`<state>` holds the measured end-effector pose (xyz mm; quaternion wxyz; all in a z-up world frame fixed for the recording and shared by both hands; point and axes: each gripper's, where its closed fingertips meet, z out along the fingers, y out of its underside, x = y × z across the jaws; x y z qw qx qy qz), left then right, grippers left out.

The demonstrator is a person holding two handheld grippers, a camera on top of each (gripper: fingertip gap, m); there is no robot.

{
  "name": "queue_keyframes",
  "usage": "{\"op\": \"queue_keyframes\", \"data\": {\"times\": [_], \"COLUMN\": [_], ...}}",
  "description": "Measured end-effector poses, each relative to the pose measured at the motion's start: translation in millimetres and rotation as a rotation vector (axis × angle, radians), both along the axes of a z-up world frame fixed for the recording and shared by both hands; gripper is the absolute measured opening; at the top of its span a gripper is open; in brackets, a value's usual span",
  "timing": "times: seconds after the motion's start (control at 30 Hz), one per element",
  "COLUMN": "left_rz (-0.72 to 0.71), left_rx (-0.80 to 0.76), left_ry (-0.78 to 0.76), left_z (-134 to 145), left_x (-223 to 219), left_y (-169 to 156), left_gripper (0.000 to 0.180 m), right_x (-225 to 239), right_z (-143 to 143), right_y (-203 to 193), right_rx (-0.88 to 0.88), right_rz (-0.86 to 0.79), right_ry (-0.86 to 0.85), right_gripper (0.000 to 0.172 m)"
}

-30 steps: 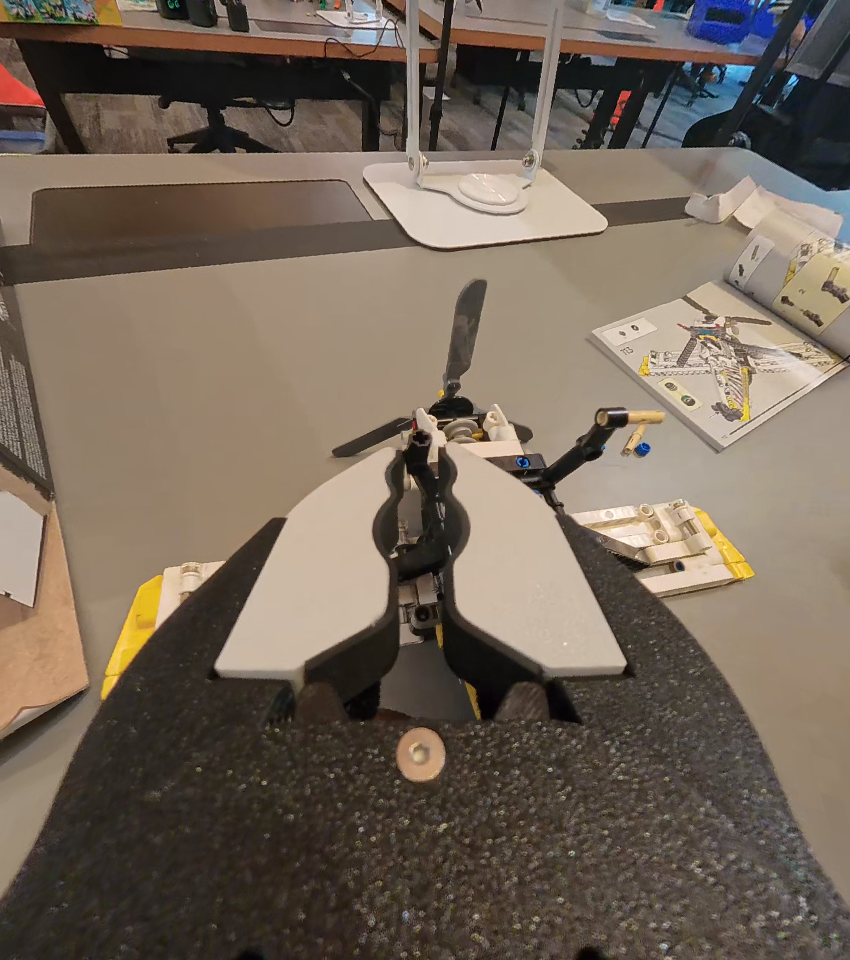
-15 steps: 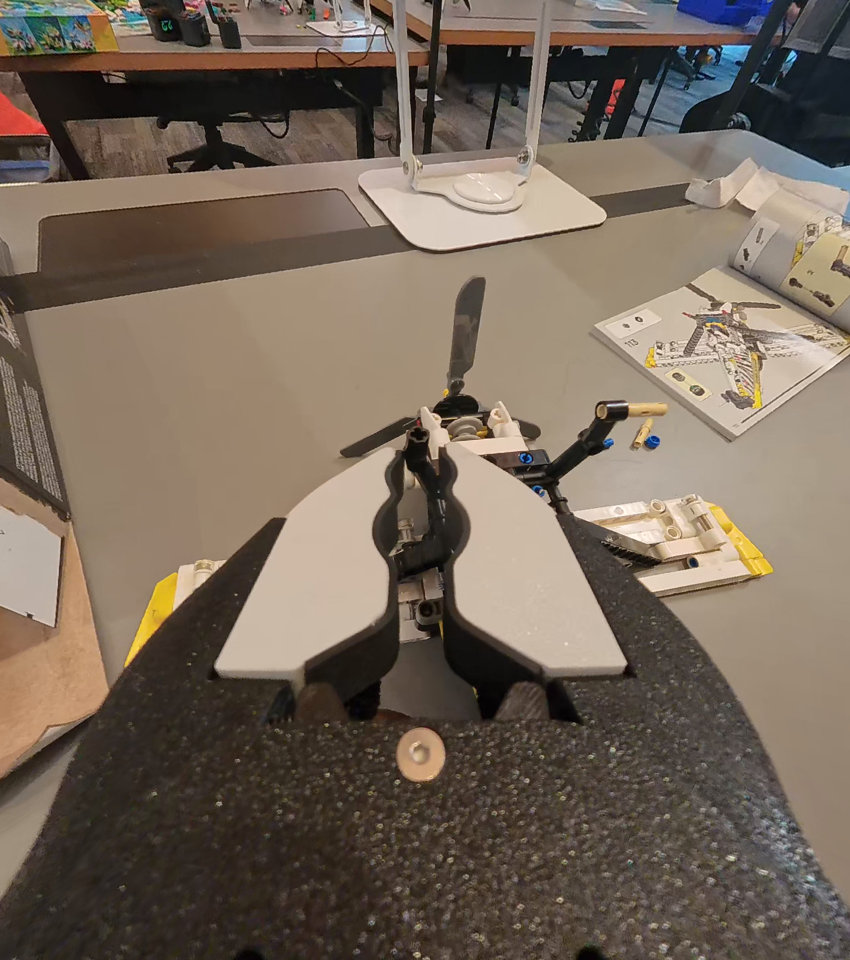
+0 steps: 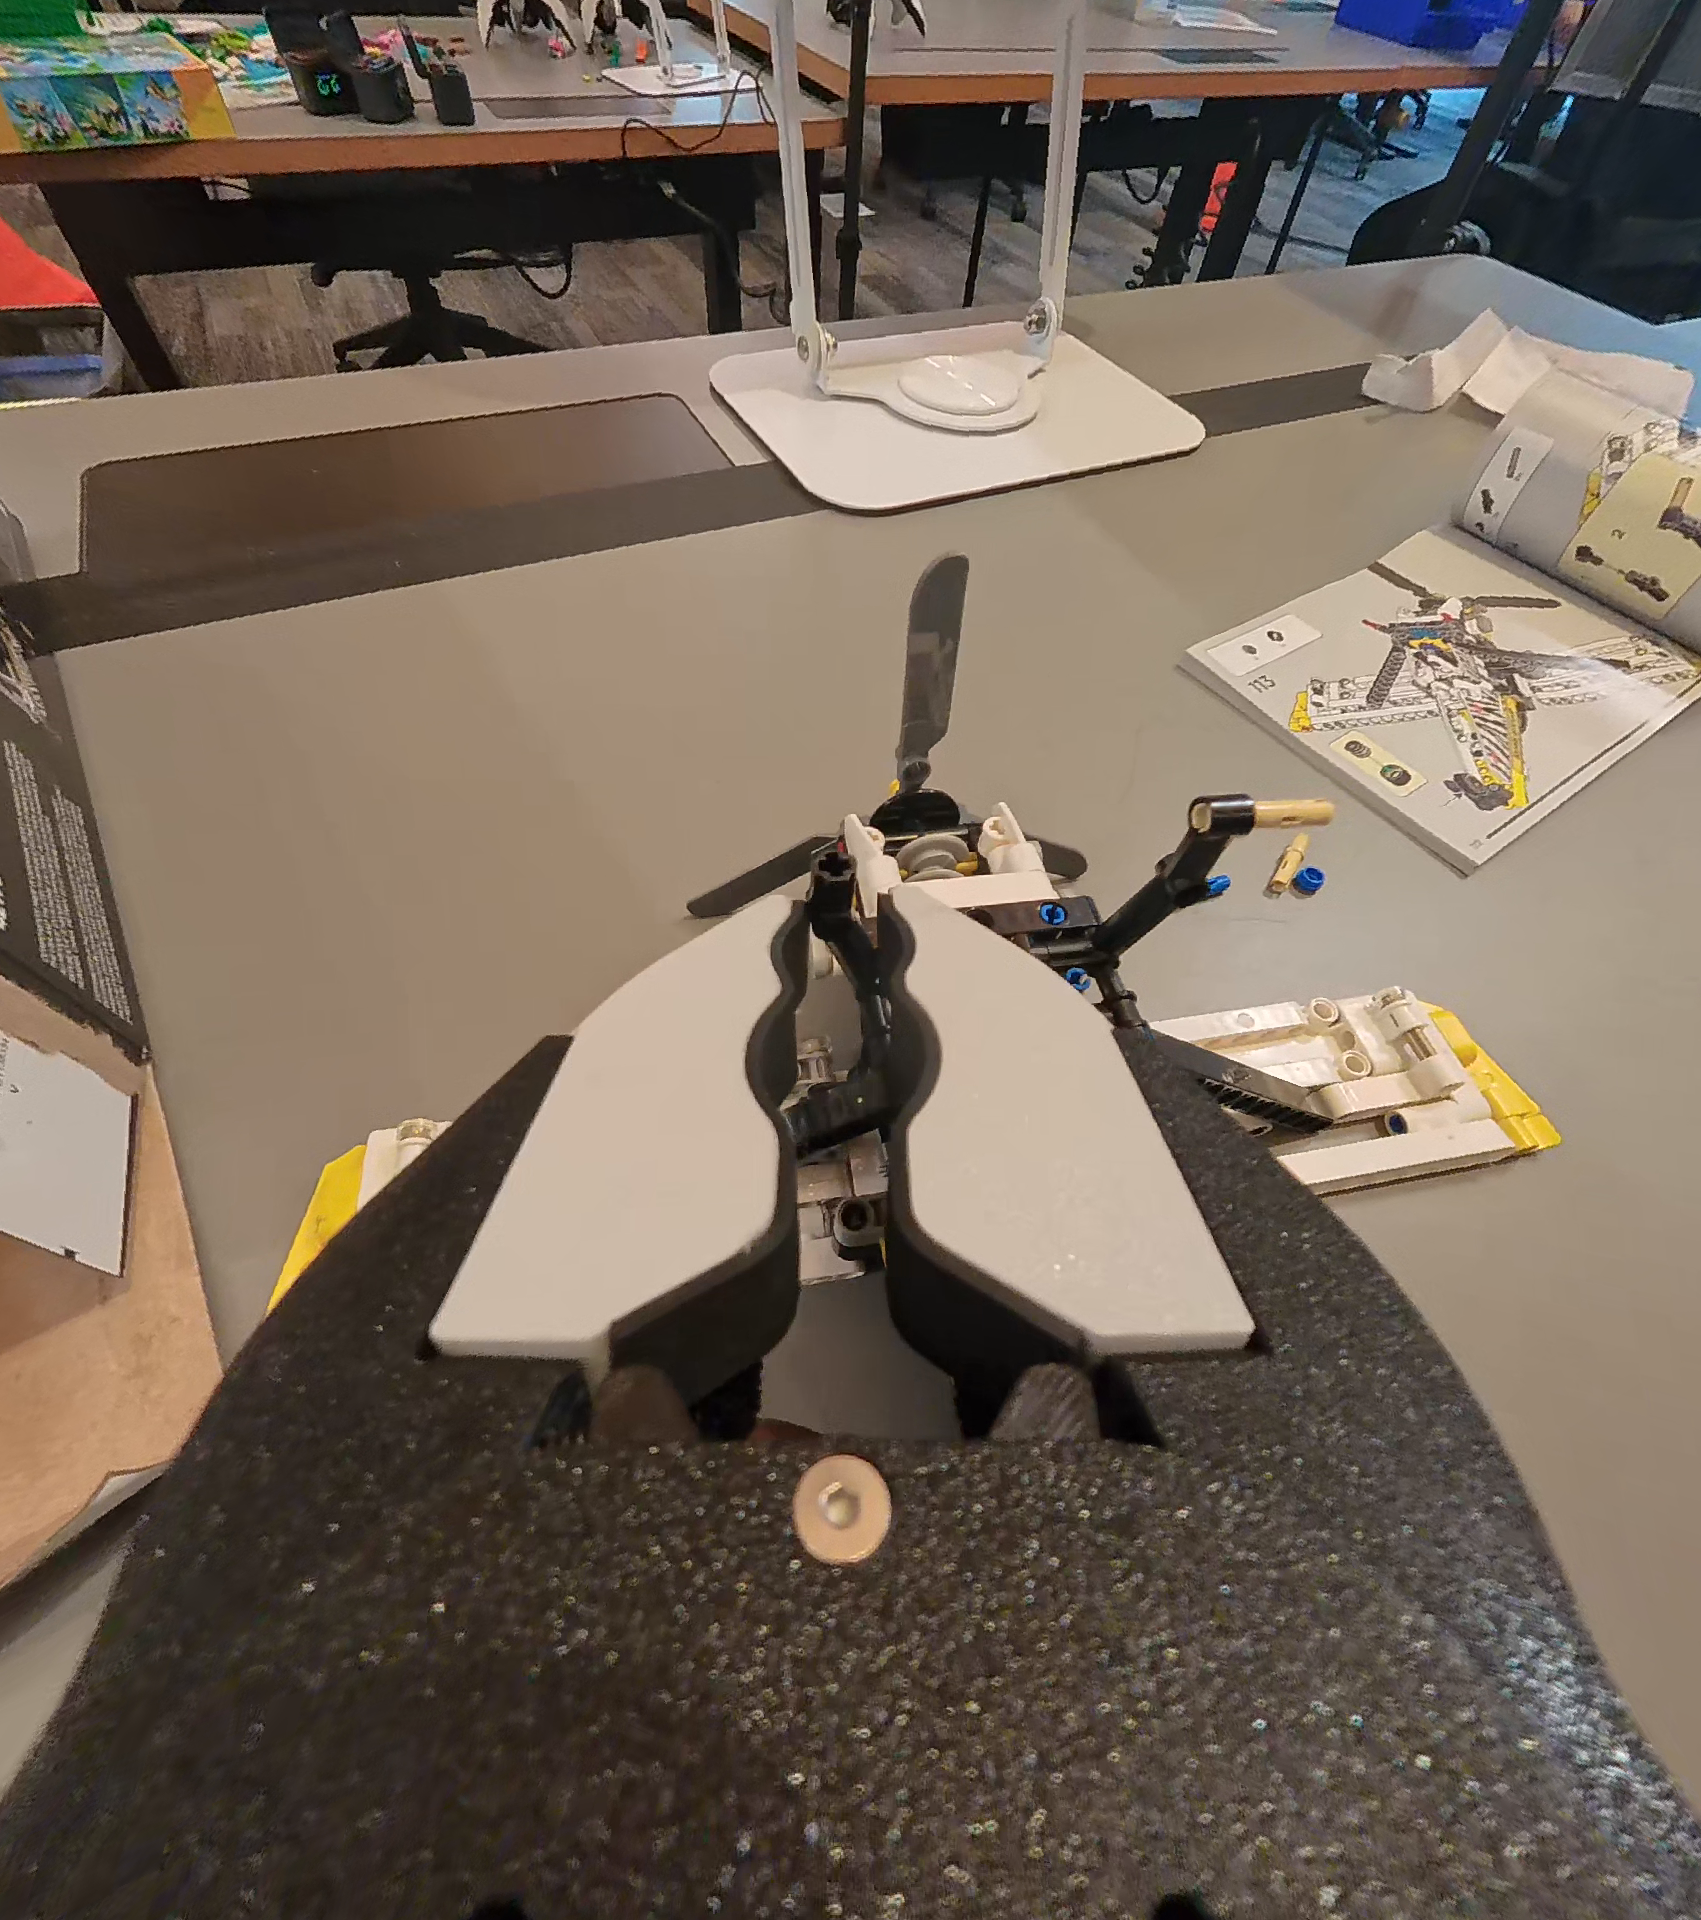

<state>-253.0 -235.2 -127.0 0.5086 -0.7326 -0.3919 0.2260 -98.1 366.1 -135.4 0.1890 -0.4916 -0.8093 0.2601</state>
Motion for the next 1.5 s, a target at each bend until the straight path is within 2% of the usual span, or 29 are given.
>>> {"op": "queue_keyframes", "data": {"times": [0.3,0.4,0.53,0.67,0.77,0.87,1.03,1.17,1.27,1.33,1.5], "left_rz": [-0.012,-0.016,-0.025,-0.02,-0.023,-0.014,-0.016,-0.017,-0.039,-0.041,-0.043], "left_rx": [0.004,-0.015,-0.037,-0.05,-0.05,-0.045,-0.029,-0.028,-0.027,-0.045,-0.04], "left_ry": [0.002,0.001,-0.006,-0.006,-0.013,-0.024,-0.027,-0.023,-0.015,-0.009,-0.01], "left_z": [-1,-3,-7,-7,-8,-8,-4,1,5,5,7], "left_x": [3,4,5,6,7,8,11,16,21,22,24], "left_y": [0,0,1,1,1,0,3,6,13,13,13], "left_gripper": [0.013,0.013,0.011,0.01,0.01,0.009,0.01,0.01,0.01,0.01,0.01], "right_x": [2,1,0,-9,-23,-38,-59,-92,-114,-123,-129], "right_z": [-7,-5,12,46,66,71,45,14,-9,-20,-42], "right_y": [0,2,3,-14,-66,-151,-305,-391,-426,-440,-448], "right_rx": [0.02,0.042,0.097,0.225,0.256,0.222,0.177,0.195,0.23,0.2,0.171], "right_rz": [-0.012,-0.027,-0.039,-0.008,0.117,0.302,0.669,0.935,1.093,1.137,1.224], "right_ry": [-0.05,-0.054,-0.03,0.033,0.075,0.115,0.144,0.162,0.143,0.087,-0.075], "right_gripper": [0.008,0.016,0.021,0.021,0.021,0.021,0.02,0.019,0.019,0.019,0.019]}}
